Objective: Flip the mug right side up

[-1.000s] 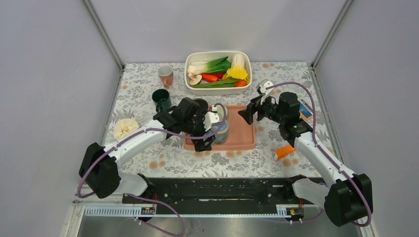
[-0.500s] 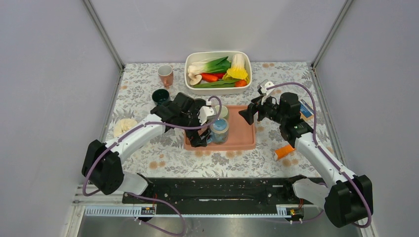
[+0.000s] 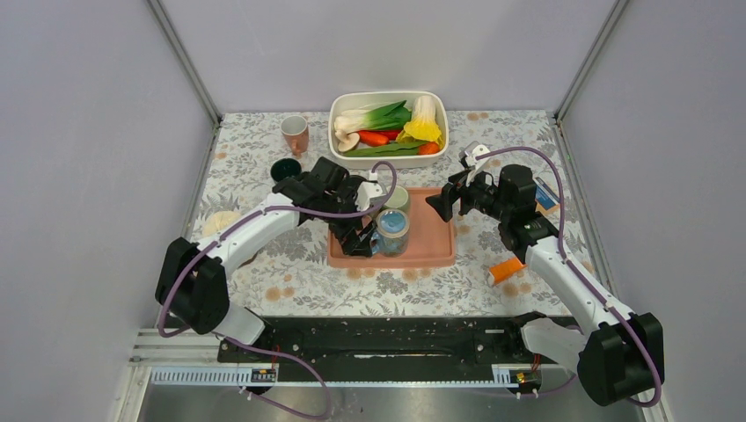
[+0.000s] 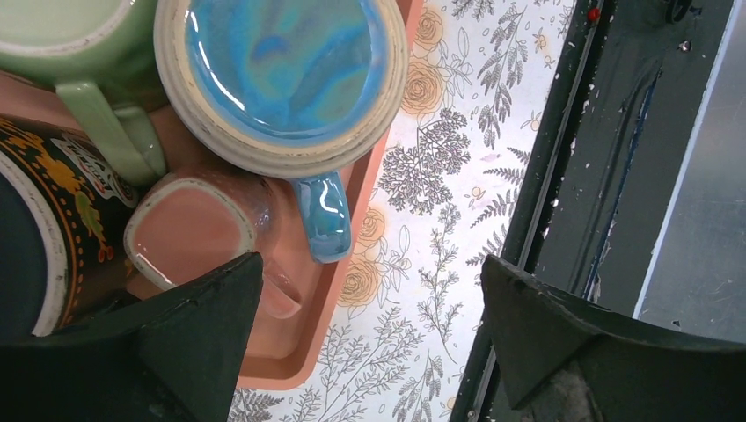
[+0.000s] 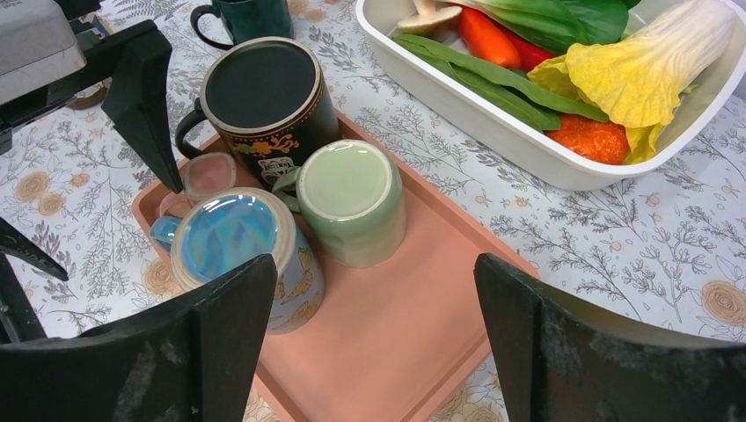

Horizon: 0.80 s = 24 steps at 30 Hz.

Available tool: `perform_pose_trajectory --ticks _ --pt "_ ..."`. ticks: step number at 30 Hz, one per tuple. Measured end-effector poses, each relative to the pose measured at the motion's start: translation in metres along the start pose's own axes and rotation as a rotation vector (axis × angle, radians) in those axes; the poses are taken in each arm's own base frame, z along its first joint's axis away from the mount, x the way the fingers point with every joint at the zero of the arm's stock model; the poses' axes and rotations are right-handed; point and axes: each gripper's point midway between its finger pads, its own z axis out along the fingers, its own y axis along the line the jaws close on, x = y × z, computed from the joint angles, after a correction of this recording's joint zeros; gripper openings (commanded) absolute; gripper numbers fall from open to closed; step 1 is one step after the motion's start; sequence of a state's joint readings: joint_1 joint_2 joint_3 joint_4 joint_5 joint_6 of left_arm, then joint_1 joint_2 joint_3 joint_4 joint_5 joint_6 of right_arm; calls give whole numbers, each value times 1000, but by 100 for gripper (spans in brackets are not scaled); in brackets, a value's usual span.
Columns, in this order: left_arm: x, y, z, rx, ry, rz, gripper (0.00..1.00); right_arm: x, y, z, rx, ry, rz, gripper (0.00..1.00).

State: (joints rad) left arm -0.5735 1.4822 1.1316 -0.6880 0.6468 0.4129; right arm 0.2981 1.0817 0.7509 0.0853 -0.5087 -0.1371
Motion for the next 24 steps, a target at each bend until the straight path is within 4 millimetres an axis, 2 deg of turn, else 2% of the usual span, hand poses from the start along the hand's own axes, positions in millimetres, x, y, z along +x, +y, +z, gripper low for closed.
perform_pose_trajectory --ticks 9,14,24 --pt "-8 -16 -8 27 -49 13 97 0 0 0 0 0 0 93" --pt "-7 -24 -3 53 -39 23 96 0 0 0 0 0 0 93" --pt "-7 -19 6 35 -30 25 96 2 0 0 -1 4 2 93"
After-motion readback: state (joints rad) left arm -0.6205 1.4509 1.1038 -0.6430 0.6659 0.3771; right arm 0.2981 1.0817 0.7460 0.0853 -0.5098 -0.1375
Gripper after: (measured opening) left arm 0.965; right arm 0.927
